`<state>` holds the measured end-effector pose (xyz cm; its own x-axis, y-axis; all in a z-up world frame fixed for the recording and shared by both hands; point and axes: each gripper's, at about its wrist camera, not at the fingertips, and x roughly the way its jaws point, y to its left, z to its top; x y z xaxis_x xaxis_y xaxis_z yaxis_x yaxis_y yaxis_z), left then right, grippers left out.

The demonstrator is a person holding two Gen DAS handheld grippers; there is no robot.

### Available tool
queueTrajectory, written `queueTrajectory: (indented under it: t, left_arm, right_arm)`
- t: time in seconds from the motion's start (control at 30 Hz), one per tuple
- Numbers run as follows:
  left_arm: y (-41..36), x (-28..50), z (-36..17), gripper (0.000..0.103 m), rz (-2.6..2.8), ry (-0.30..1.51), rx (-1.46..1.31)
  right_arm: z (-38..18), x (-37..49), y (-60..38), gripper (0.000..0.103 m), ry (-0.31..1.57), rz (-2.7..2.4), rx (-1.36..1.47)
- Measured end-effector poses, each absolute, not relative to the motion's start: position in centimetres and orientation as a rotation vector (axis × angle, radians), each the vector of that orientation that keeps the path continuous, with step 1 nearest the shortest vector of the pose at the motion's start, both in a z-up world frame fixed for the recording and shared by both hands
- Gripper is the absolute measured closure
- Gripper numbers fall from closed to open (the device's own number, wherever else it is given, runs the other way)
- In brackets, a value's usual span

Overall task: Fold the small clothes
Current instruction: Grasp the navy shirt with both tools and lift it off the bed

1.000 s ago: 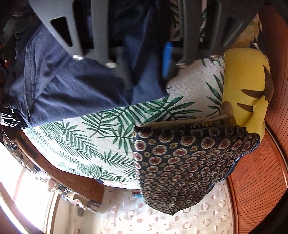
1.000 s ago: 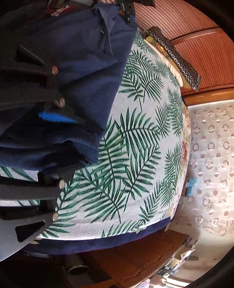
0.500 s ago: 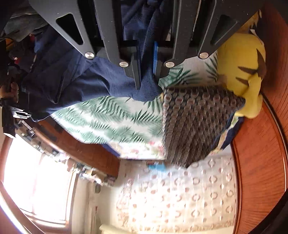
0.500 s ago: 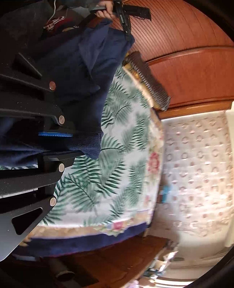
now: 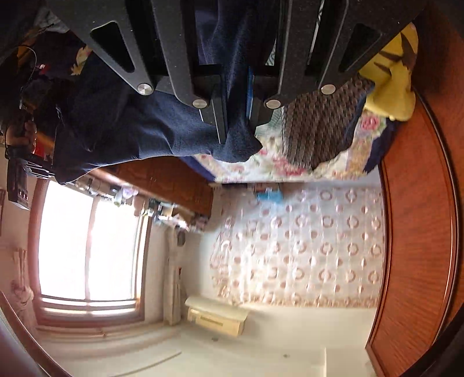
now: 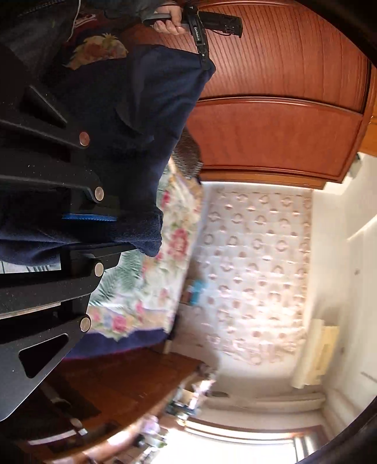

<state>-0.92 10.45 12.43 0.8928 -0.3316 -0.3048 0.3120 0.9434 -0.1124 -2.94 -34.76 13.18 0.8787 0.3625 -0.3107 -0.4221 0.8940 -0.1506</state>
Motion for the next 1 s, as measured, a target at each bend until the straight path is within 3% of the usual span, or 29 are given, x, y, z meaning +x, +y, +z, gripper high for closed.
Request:
queueTrajectory:
  t: [0.37, 0.5, 0.73, 1.0]
  left_arm:
    - [9.8, -3.0, 19.7, 0.092, -0.358, 0.139, -0.037]
    - [10.7, -3.4, 20.5, 0.092, -0.34, 0.108, -0.044]
    - [11.6, -1.8, 20.4, 0.092, -0.305, 0.107, -0.055]
    - [10.3, 8.5, 15.9, 0.092, -0.226, 0.227, -0.025]
  right_arm:
    - [19.3, -9.5, -35.6, 0.092, 0.121, 0.338, -0.266]
    - [19.0, -9.9, -35.4, 0.092, 0.091, 0.334, -0.262]
    - [16.9, -8.6, -34.6, 0.092, 0.081, 0.321, -0.262]
    - [14.7, 1.4, -32.8, 0.092, 0.218, 0.287, -0.303]
